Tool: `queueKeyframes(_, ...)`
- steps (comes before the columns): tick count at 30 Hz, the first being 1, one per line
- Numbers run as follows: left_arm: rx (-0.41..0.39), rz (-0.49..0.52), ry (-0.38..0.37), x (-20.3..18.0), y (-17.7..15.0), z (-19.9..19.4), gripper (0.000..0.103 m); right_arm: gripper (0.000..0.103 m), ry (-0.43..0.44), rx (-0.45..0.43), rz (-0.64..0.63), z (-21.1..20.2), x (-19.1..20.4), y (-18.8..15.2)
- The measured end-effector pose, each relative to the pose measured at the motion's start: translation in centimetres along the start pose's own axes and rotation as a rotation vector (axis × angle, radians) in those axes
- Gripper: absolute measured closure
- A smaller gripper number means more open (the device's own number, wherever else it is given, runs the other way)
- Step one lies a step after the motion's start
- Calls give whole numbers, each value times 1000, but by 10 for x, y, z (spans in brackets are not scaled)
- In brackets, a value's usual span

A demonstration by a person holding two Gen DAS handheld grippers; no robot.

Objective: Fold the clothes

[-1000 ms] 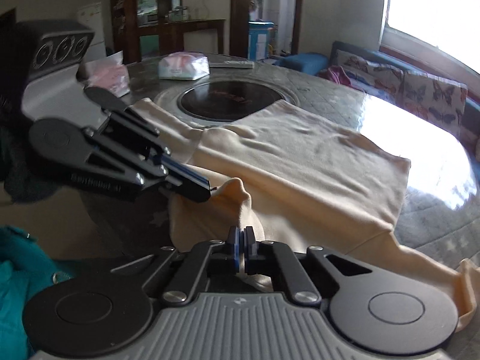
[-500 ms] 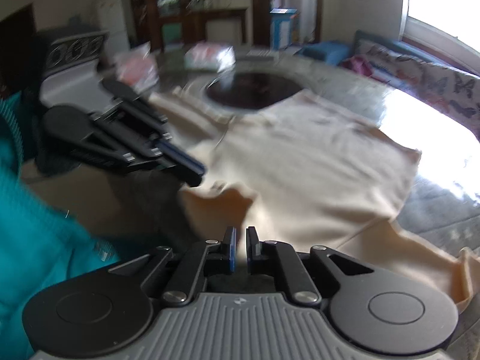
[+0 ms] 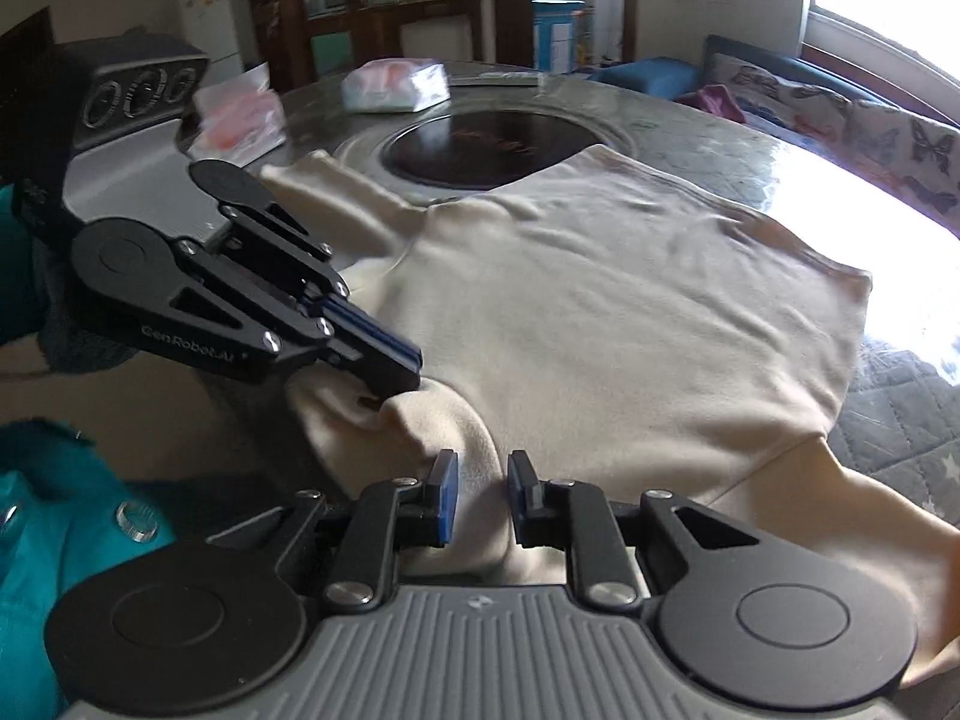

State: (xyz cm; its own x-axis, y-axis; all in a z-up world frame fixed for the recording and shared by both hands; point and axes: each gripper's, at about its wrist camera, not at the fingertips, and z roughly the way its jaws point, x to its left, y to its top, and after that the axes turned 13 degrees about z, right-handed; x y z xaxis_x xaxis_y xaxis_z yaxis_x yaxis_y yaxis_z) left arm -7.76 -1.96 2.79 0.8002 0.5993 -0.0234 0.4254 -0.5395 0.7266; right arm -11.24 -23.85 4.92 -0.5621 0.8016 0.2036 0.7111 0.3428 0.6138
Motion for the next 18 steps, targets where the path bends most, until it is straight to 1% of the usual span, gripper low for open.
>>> queueKeyframes(2,-7,-15,-6,4,1,-2,98,82,18,6,2,-5,0,1)
queueKeyframes(3,-19,-28,6,8,4,-5,98,78,21,1,3,-8,-1,2)
queueKeyframes(4,-32,-41,21,14,7,-7,97,76,24,-5,5,-10,-2,3)
queueKeyframes(7,-73,-109,103,38,19,-10,96,75,-28,-62,30,-17,-14,15)
queueKeyframes(11,-119,-207,197,73,29,-5,95,71,-120,-131,110,-11,-42,30)
queueKeyframes(12,-121,-229,211,81,29,-2,95,71,-143,-141,129,-7,-49,32)
queueKeyframes(15,-96,-278,233,98,23,9,95,70,-177,-153,188,6,-68,35)
queueKeyframes(18,-55,-311,260,105,10,13,95,70,-211,-136,228,14,-81,31)
